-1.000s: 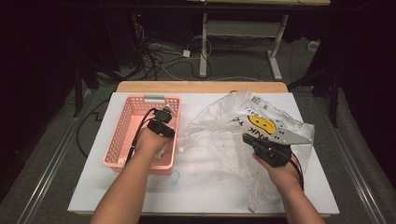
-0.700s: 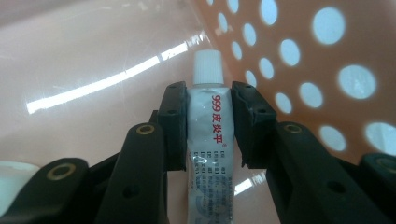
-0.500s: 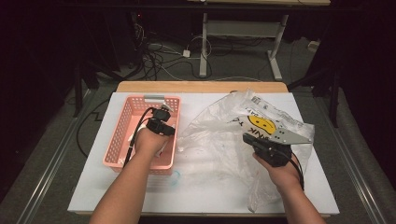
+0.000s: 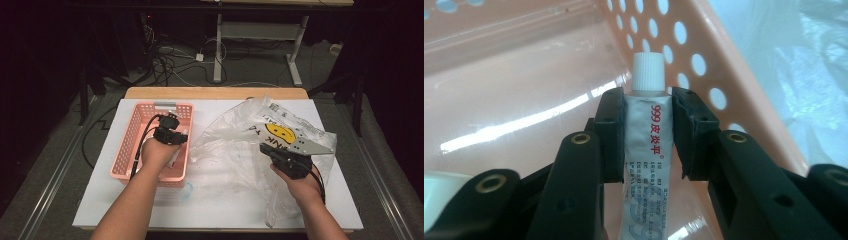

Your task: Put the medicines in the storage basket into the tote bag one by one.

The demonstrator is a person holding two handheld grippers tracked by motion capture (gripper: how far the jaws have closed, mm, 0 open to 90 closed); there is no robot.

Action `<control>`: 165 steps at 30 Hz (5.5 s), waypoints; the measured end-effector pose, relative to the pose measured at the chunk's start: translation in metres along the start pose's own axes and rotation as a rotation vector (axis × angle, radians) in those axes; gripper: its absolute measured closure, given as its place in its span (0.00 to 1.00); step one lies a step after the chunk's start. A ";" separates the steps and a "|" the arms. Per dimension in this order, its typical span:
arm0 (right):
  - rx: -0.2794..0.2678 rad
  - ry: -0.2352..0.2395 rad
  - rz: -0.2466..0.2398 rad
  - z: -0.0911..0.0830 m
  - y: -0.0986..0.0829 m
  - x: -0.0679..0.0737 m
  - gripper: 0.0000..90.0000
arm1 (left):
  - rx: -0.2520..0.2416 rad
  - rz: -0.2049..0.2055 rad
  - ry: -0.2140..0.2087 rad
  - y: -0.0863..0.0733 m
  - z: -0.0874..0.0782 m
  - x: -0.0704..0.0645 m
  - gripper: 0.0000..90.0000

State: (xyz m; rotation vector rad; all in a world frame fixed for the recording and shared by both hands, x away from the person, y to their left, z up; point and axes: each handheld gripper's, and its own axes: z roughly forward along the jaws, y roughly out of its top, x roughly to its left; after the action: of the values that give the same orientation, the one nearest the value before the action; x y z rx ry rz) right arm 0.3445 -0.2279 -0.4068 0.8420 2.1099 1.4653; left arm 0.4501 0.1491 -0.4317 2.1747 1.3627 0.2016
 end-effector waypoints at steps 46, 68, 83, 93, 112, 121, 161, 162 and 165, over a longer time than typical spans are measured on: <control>-0.008 0.002 -0.019 -0.001 0.001 0.003 1.00 | -0.376 0.121 -0.019 -0.051 -0.069 -0.023 0.74; -0.008 0.004 -0.023 -0.002 0.003 0.006 1.00 | -0.451 0.154 -0.076 -0.066 -0.083 -0.031 0.74; -0.009 0.000 -0.026 -0.003 0.003 0.006 1.00 | -0.516 0.158 -0.100 -0.063 -0.099 -0.043 0.74; -0.014 -0.001 -0.027 -0.005 0.004 0.006 1.00 | -0.558 0.187 -0.144 -0.059 -0.111 -0.059 0.74; -0.014 0.002 -0.031 -0.004 0.004 0.008 1.00 | -0.540 0.259 -0.246 -0.057 -0.096 -0.099 0.74; -0.011 0.013 -0.042 -0.004 0.005 0.014 1.00 | -0.521 0.295 -0.262 -0.059 -0.083 -0.113 0.74; -0.034 0.015 -0.052 -0.011 0.011 0.020 1.00 | -0.494 0.380 -0.303 -0.039 -0.021 -0.174 0.74; -0.036 0.014 -0.047 -0.012 0.011 0.020 1.00 | -0.490 0.382 -0.299 -0.038 -0.018 -0.175 0.74; -0.040 0.008 -0.044 -0.013 0.011 0.017 1.00 | -0.484 0.389 -0.289 -0.038 -0.010 -0.179 0.74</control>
State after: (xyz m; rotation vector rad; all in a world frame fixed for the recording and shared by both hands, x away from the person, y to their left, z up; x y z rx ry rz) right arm 0.3265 -0.2223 -0.3920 0.7715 2.0849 1.4858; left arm 0.3322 0.0105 -0.4143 1.9358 0.6406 0.3122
